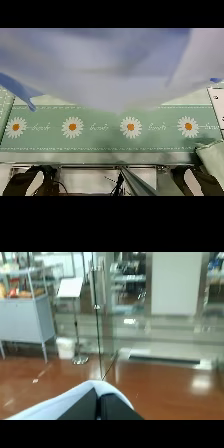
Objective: Fold the shirts.
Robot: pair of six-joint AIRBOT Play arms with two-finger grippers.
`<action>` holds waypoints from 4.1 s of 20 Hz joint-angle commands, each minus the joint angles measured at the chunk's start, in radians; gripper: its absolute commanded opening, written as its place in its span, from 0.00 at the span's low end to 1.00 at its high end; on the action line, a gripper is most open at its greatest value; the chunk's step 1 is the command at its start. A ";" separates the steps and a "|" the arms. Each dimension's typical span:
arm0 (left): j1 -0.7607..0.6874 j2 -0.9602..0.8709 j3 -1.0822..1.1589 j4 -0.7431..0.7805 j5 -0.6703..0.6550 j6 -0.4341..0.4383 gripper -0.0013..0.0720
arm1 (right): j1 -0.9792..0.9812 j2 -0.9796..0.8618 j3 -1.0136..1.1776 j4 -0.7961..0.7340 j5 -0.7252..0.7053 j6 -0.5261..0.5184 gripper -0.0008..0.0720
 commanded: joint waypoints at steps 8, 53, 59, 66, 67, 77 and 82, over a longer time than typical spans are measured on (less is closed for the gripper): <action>0.003 0.167 0.003 0.132 -0.635 -0.116 0.04 | -0.004 0.018 0.160 -0.254 0.452 0.082 0.04; 0.198 -0.687 -0.578 -0.015 -0.738 0.159 0.92 | 0.053 -0.699 -0.185 -0.696 0.439 0.023 0.63; 0.294 -0.380 -1.221 -0.015 -0.531 0.243 0.92 | -0.201 -0.500 -0.752 -0.335 0.298 -0.097 0.70; 0.295 -0.428 -1.443 -0.042 -0.399 0.271 0.92 | -0.215 -0.486 -0.896 -0.274 0.227 -0.148 0.70; 0.288 -0.451 -1.445 -0.065 -0.383 0.272 0.92 | -0.215 -0.486 -0.896 -0.267 0.216 -0.151 0.70; 0.129 -0.652 -1.439 -0.265 -0.317 0.286 0.04 | -0.215 -0.486 -0.896 -0.306 0.230 -0.164 0.69; 0.173 -0.634 -1.439 -0.266 -0.350 0.319 0.04 | -0.298 -0.486 -1.029 -0.272 0.257 -0.155 0.70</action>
